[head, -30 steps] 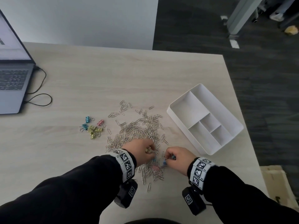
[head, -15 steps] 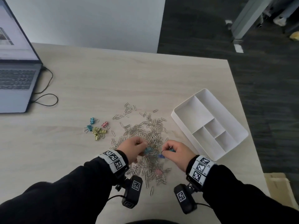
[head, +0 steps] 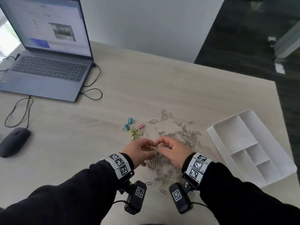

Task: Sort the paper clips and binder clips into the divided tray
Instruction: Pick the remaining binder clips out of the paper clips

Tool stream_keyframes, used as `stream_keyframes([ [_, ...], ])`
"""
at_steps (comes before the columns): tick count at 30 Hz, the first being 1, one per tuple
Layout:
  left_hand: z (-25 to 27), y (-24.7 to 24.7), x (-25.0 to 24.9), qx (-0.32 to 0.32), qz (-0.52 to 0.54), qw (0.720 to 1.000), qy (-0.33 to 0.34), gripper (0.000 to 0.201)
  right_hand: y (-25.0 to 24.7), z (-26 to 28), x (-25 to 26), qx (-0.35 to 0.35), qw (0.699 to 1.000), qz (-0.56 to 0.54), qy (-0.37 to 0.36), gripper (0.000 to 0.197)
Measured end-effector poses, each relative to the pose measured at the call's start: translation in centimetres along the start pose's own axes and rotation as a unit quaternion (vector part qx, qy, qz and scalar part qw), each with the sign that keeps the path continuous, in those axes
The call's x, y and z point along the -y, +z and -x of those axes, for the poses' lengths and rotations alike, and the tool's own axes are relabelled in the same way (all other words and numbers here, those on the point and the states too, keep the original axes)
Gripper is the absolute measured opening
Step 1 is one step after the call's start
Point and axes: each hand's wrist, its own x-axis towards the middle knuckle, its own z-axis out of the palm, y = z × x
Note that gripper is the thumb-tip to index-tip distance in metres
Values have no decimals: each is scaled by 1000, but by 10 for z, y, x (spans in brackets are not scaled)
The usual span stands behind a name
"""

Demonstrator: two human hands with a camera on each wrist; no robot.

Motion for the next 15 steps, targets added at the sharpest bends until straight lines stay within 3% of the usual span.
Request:
stream_keyframes([
  [7, -8, -65, 38, -114, -164, 980, -1, 23, 31, -36, 21, 43, 979, 199, 1, 19],
  [15, -28, -96, 39, -110, -295, 949, 18, 38, 68, -59, 41, 64, 962, 265, -16, 46],
])
